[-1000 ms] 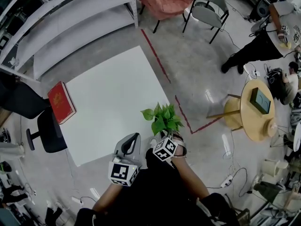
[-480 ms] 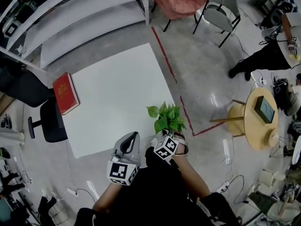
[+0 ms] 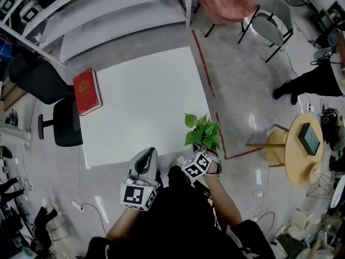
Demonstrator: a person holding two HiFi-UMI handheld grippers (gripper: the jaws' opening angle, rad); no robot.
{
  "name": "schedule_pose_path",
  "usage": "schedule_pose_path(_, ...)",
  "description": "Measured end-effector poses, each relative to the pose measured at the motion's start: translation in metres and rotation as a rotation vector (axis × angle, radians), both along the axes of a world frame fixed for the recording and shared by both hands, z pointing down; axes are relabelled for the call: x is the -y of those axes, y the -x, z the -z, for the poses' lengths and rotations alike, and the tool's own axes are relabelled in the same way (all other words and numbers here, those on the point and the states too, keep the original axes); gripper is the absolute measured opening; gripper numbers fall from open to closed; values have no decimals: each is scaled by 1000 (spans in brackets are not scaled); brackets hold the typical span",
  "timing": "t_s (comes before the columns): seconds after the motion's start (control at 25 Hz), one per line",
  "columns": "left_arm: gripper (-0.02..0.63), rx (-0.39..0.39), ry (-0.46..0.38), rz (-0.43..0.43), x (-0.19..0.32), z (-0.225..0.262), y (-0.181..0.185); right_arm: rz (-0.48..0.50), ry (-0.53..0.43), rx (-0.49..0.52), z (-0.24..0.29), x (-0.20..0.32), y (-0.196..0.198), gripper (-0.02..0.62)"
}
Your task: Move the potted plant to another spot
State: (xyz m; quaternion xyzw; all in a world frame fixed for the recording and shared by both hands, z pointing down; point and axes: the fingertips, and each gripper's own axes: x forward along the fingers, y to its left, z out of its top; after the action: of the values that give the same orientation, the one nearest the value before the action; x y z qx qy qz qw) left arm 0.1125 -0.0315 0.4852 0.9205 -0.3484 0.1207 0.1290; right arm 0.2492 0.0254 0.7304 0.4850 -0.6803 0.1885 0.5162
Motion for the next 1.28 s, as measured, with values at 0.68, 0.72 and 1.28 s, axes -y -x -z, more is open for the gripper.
schedule_pose_path(0.68,17,-67,-43,67,43,15,81,10,-22,-47,19,29,40,25)
schedule_pose_path(0.72,17,-68,-45,67,45,15,85,11,-24,-48,20,32,43,25)
schedule_pose_path(1.28,17,-106,-34,145,78,15,159,88,-46,-34,36,77,125,25)
